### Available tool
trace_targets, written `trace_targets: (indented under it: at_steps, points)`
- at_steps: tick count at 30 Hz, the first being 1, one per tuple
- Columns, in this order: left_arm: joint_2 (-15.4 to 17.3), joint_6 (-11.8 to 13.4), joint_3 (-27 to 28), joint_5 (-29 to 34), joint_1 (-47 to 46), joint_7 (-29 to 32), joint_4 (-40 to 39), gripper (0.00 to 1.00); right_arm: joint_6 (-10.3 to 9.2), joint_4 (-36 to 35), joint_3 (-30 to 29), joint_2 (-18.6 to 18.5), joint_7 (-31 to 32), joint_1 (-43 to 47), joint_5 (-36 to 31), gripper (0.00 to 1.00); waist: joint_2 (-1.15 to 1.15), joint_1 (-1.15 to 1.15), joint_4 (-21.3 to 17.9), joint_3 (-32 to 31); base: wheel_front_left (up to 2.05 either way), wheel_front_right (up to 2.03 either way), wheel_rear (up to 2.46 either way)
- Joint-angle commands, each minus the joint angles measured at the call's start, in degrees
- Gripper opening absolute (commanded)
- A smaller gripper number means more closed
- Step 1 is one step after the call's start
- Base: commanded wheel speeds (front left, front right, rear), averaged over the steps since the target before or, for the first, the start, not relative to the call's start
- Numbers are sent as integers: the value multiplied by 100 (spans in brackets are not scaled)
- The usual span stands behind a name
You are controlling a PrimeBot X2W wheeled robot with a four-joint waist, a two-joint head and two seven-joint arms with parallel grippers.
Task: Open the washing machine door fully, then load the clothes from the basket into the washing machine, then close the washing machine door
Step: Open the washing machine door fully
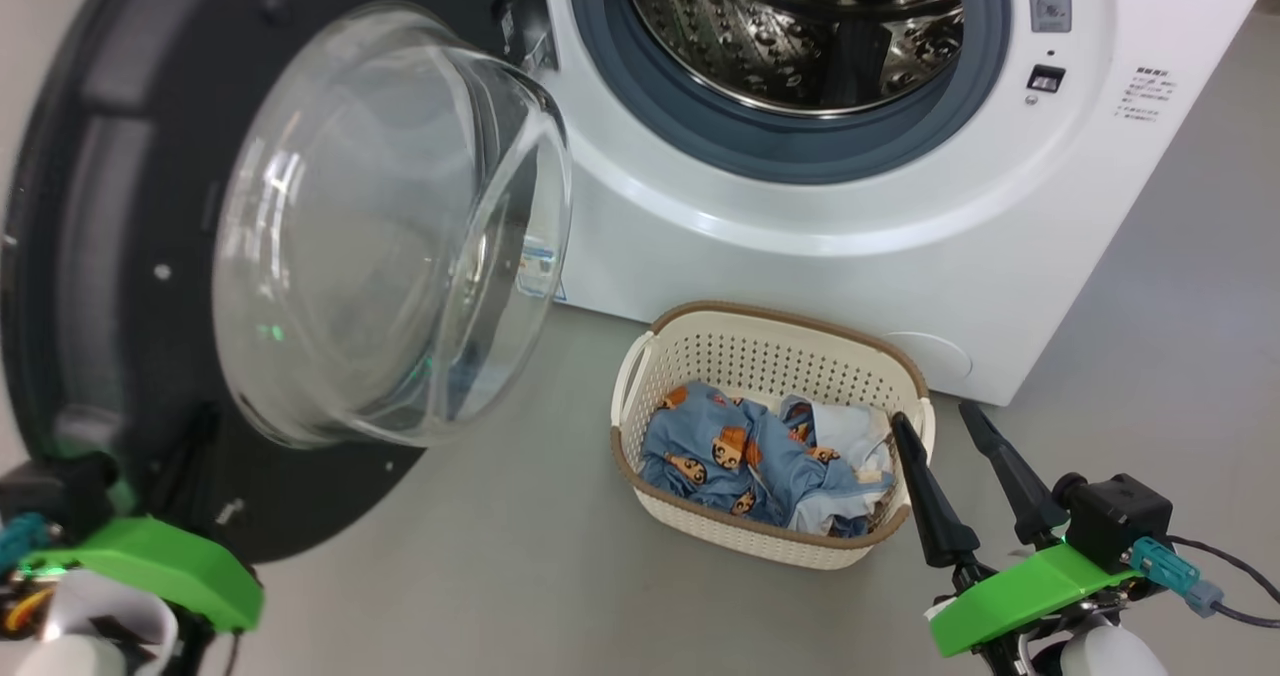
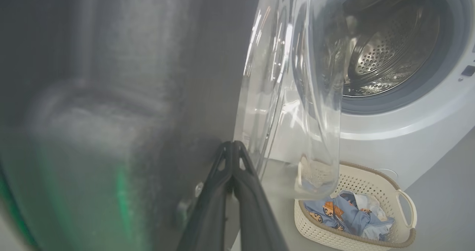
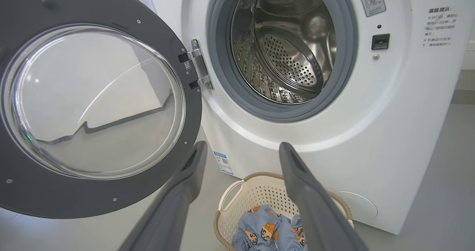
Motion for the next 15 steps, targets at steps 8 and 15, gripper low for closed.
trace_targets:
  at_steps: [8, 15]
  points:
    - [797, -108, 621, -67, -874, -254, 1021, 0, 9, -121, 87, 102, -69, -357, -33, 100, 0, 0, 181, 249, 0, 0, 0]
    - [986, -506, 547, -30, -1525, -656, 2049, 0, 9, -77, 94, 143, -69, -532, -48, 100, 0, 0, 244, 377, 0, 0, 0]
